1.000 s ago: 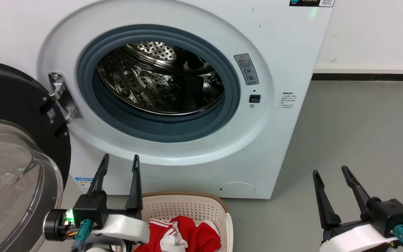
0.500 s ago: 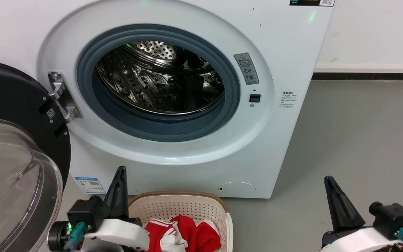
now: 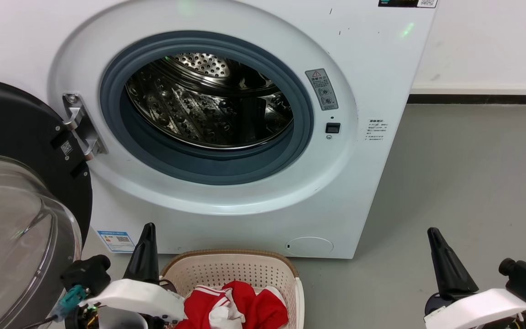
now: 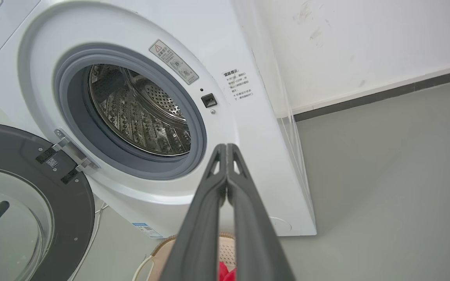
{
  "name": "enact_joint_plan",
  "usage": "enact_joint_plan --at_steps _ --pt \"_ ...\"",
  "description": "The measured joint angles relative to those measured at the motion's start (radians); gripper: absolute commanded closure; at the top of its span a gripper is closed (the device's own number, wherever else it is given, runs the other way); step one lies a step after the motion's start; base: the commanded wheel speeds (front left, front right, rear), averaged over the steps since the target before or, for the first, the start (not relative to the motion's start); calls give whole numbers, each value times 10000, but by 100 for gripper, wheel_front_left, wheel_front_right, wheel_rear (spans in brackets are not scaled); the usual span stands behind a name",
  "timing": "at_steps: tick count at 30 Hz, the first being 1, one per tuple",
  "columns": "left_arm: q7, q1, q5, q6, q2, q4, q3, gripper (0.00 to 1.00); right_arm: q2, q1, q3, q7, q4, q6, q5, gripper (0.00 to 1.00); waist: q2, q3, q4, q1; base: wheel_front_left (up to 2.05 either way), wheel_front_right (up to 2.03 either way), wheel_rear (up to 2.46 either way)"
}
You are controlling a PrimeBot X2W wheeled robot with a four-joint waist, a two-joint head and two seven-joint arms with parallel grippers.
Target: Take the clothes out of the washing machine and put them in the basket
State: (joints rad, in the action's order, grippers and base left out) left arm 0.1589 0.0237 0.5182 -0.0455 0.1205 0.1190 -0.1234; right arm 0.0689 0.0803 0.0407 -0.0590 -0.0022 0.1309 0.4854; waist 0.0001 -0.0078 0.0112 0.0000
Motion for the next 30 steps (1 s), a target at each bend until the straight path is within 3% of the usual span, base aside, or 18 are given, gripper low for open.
enact_joint_plan --at_steps 19,30 --pt "-755 223 3457 545 -107 378 616 100 123 -550 -201 334 736 0 3668 100 0 24 -24 0 0 0 0" --pt "-1055 283 4813 736 -190 522 871 100 150 -757 -328 497 1037 -2 5125 100 0 35 -36 0 0 0 0"
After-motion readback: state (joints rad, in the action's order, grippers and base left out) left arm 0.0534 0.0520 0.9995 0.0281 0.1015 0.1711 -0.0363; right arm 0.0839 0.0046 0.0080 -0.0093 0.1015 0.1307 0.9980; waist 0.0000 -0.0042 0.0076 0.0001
